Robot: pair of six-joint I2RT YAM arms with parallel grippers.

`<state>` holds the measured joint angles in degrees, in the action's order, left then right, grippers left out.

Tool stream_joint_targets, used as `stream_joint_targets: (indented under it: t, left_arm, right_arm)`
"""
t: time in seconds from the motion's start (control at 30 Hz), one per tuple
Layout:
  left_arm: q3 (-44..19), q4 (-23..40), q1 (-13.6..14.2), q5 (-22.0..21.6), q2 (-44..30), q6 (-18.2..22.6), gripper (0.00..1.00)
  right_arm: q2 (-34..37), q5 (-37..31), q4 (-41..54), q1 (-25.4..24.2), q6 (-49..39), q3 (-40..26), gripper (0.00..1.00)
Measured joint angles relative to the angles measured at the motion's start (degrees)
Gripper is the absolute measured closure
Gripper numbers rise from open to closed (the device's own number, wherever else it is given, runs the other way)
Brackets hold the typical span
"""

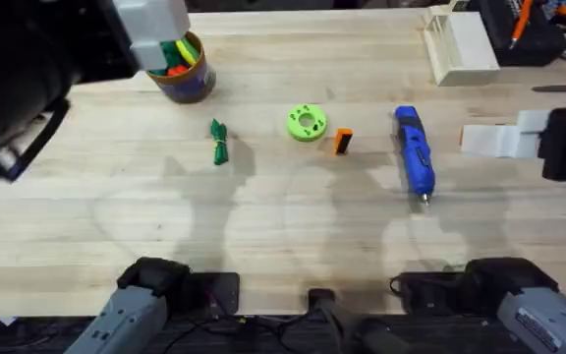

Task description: Pick up the gripper from the table and insert it into the empty holder that is missing its gripper. Then pick up a screw, insert it into the mounting hole, and use the screwdriver to tighten it. Finally, clean up the table by picking up the vegetable and placing it into the bucket.

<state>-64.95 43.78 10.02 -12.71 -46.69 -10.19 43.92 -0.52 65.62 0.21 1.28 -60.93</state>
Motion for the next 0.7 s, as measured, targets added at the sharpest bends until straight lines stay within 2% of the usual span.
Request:
stream_joint_targets:
  t: [0.17,0.27,0.37,0.53,0.57,0.7]
  left_arm:
    - [0.4,-3.6,-1.4,0.1,-2.9,0.8,0.015]
    - [1.8,-6.3,-3.2,1.2,-1.5,0.8,0.015]
    - [5.4,-10.1,-4.0,2.2,2.2,1.6,0.015]
    - [16.4,-20.7,-4.0,5.6,10.1,5.0,0.015]
    - [23.7,-26.6,-4.0,7.6,14.0,6.0,0.015]
    - [33.6,-34.5,-4.7,11.3,19.1,7.6,0.015]
  right_arm:
    - [0.0,0.0,0.0,0.0,0.0,0.0,0.008]
    - [0.0,0.0,0.0,0.0,0.0,0.0,0.008]
    - [0.0,0.0,0.0,0.0,0.0,0.0,0.008]
    - [0.0,0.0,0.0,0.0,0.0,0.0,0.008]
    - [0.0,0.0,0.0,0.0,0.0,0.0,0.008]
    - [0.0,0.0,0.0,0.0,0.0,0.0,0.008]
